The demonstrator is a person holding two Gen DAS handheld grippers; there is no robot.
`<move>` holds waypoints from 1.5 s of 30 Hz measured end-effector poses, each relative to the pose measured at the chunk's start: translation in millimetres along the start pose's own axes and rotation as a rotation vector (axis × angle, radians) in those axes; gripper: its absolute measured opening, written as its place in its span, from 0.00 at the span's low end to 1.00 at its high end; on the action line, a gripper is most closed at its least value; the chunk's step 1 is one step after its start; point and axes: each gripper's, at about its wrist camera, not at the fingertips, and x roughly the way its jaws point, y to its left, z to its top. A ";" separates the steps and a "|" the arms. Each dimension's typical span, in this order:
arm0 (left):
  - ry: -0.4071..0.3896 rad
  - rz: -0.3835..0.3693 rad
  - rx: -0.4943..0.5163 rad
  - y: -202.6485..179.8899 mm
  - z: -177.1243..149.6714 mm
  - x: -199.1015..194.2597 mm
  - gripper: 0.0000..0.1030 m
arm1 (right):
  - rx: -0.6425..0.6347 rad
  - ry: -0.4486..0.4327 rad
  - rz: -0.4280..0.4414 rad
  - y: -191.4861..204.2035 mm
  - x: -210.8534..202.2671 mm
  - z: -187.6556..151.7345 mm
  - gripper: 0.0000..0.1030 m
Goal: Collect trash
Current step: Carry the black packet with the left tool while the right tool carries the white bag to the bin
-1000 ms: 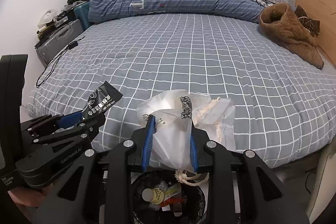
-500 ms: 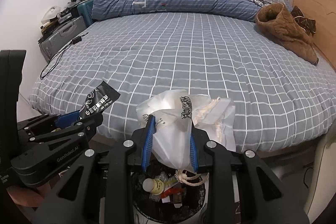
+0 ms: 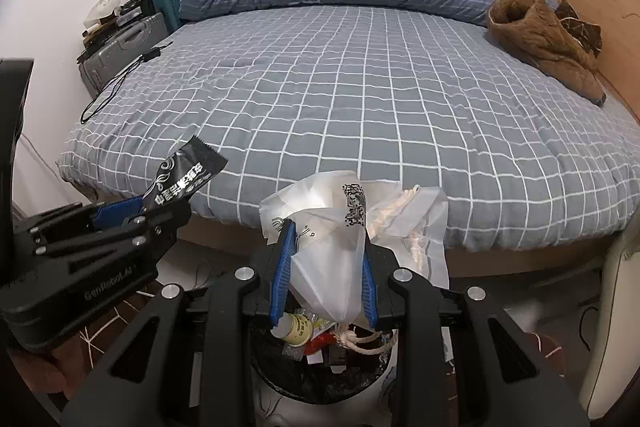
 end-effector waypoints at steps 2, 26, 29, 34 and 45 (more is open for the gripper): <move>0.012 0.001 0.002 -1.6 -7.8 2.1 0.36 | -0.001 0.004 -0.001 0.0 0.2 -5.3 0.27; 0.089 0.023 -0.025 13.1 -55.2 48.6 0.36 | 0.018 0.139 -0.016 2.9 46.9 -65.0 0.27; 0.103 0.025 -0.032 16.1 -58.4 57.4 0.36 | 0.022 0.162 -0.017 3.1 58.1 -71.3 0.27; 0.137 0.043 -0.038 22.3 -65.9 73.7 0.36 | 0.020 0.206 -0.015 3.9 78.6 -78.2 0.27; 0.189 0.083 -0.078 49.1 -76.4 100.4 0.36 | -0.018 0.288 0.008 19.4 122.0 -87.4 0.28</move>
